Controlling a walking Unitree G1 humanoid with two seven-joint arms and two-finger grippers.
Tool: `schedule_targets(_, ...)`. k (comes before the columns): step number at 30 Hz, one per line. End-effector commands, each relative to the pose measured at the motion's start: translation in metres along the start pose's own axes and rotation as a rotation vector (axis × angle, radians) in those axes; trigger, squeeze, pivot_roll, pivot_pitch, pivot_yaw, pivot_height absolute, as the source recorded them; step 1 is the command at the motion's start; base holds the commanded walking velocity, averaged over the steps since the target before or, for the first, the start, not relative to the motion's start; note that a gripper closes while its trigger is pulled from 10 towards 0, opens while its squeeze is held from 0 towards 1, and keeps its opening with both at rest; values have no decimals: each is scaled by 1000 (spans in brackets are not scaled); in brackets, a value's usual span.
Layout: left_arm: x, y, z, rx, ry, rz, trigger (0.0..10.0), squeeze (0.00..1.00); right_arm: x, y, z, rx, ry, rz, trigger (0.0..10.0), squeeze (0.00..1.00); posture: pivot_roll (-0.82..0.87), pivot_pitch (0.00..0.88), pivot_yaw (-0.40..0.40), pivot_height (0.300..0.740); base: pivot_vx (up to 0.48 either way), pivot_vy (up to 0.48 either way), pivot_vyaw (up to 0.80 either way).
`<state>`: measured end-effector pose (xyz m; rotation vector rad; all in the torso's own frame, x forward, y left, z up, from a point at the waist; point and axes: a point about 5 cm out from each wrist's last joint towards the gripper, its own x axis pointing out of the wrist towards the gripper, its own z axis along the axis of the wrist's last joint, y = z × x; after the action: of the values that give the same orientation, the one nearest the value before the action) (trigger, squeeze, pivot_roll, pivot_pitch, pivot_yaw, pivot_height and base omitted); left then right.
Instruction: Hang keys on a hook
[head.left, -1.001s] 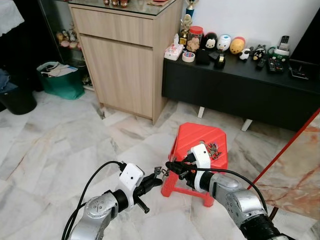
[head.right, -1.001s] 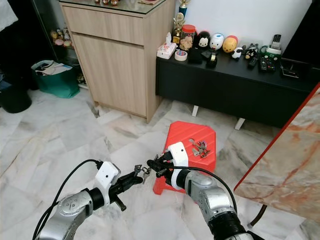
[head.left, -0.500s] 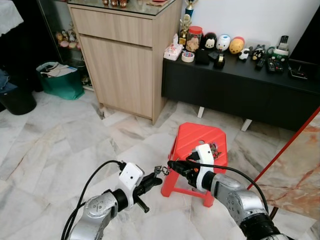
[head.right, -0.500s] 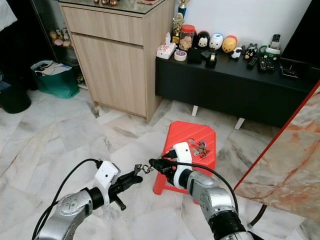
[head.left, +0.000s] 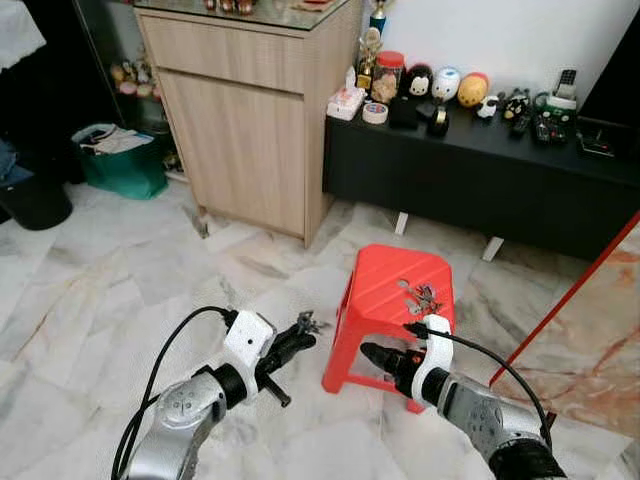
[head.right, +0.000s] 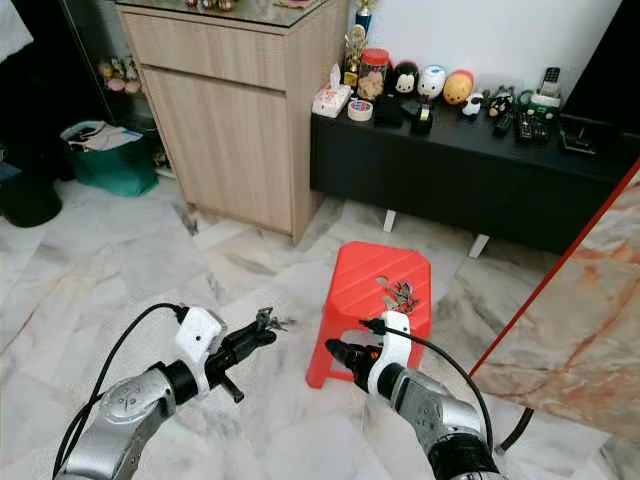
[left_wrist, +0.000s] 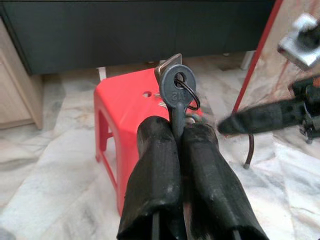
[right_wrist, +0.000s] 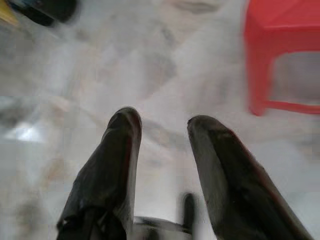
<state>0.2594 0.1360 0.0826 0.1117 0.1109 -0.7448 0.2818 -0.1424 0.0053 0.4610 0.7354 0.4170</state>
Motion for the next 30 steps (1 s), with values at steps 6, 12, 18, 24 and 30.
schedule_targets(6, -3, 9, -8, 52, 85, 79, 4941, 0, -9, -35, -44, -204, 186, -260, 10000, 0, 79, 62, -59, 740, 0, 0, 0)
schedule_targets(12, -15, 15, -33, 81, 239, 163, 10000, 0, -22, -51, -84, -217, 278, -386, 10000, 0, 85, 55, -55, 740, 0, 0, 0)
schedule_targets(18, -28, 29, -58, 36, 355, 345, 10000, 0, -34, -60, -109, -198, 308, -488, 10000, 0, 81, 44, -47, 740, 0, 0, 0)
schedule_targets(24, -48, 44, -88, -94, 440, 519, 10000, 0, -47, -64, -139, -115, 351, -556, 10000, 0, 76, 26, -40, 740, 0, 0, 0)
schedule_targets(30, -84, 46, -131, -186, 657, 610, 10000, 0, -48, -60, -149, -112, 374, -558, 10000, 0, 71, 19, -39, 740, 0, 0, 0)
